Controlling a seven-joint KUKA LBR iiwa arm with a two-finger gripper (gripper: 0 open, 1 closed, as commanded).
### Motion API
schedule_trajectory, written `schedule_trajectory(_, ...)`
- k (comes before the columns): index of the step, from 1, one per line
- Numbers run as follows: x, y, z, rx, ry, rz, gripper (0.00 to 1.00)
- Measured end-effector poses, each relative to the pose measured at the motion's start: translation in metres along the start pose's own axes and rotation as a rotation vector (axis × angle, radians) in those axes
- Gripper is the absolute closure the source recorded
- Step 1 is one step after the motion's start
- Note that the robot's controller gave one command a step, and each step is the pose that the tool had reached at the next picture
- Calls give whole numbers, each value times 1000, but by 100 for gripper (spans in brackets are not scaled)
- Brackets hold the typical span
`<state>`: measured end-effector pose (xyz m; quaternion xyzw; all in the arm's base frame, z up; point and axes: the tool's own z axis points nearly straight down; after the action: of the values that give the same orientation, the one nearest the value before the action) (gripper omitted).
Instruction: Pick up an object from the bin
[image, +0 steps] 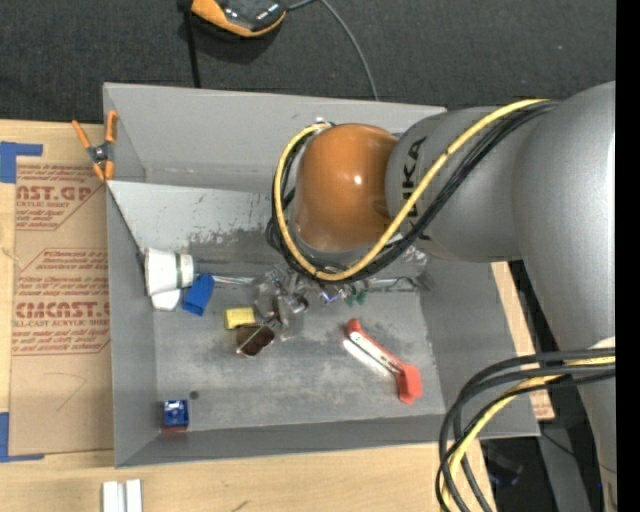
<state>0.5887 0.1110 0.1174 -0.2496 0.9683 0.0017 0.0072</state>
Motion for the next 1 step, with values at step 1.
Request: schedule_trajectory(1,-2,6,-9,0,-2,-12,100)
